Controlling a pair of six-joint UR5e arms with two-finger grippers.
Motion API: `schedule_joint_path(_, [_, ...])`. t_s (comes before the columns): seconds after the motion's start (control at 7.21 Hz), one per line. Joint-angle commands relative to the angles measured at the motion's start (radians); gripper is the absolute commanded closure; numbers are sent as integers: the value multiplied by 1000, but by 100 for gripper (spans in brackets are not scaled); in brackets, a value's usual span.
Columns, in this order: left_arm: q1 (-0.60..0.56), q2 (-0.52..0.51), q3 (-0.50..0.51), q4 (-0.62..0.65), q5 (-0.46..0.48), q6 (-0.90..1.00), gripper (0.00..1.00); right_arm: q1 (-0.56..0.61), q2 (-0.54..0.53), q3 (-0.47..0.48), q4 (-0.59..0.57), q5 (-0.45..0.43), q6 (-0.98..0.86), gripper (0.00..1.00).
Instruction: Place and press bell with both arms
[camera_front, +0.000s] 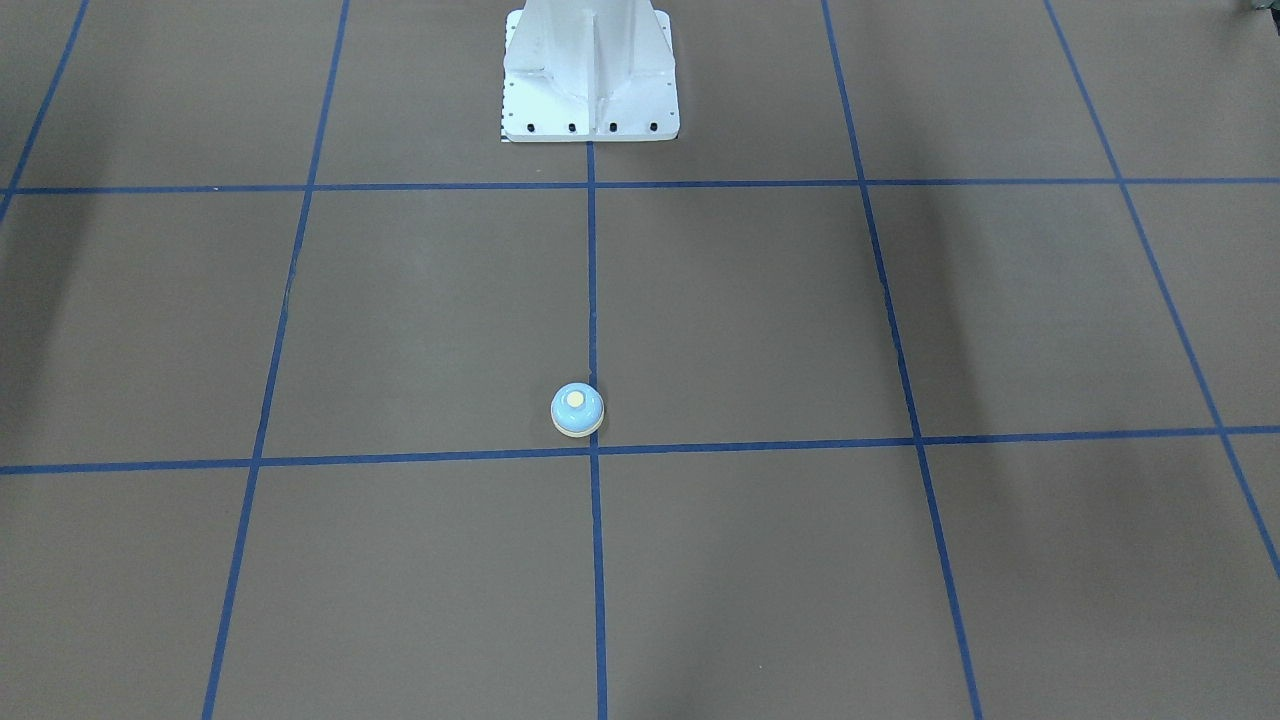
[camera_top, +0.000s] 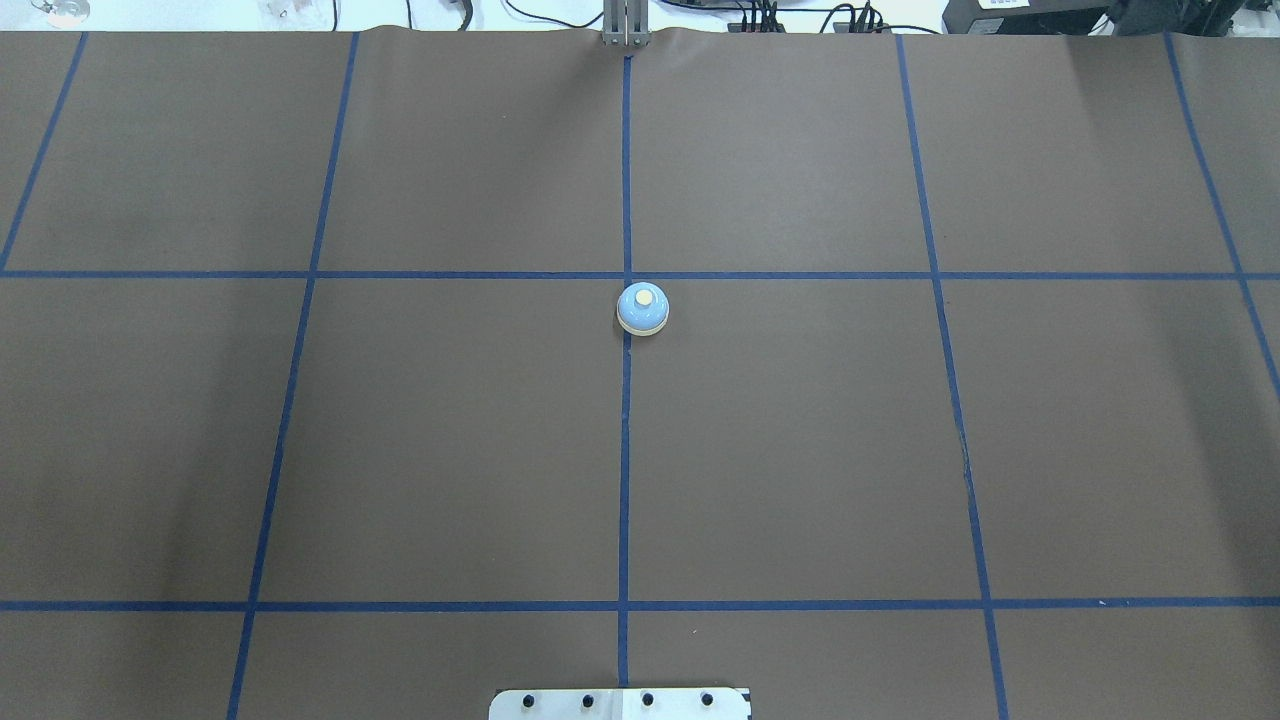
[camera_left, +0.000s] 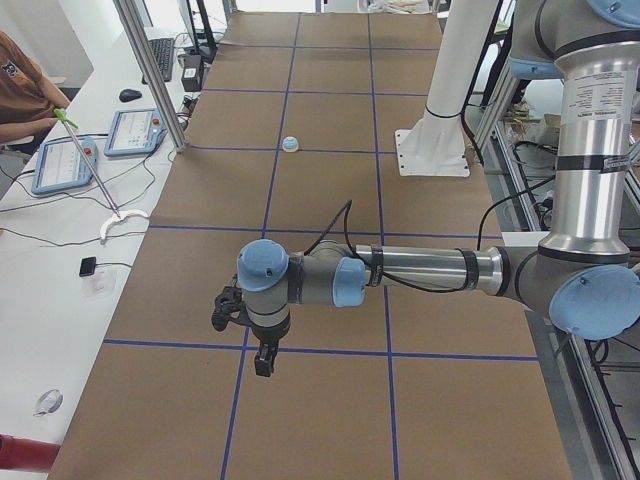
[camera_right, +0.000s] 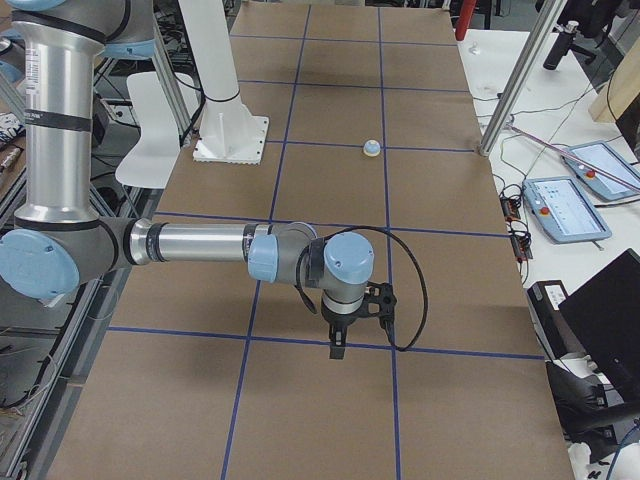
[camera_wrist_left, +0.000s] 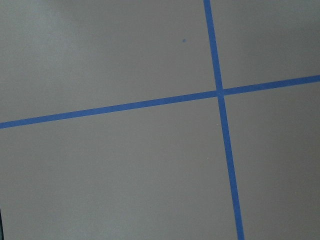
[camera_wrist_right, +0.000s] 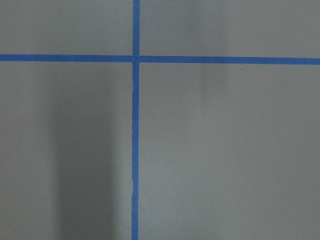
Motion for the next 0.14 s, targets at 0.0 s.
schedule_joint_path(0.0, [2, -1, 0, 0, 0, 1, 0, 0, -2, 0, 2, 4, 0, 0])
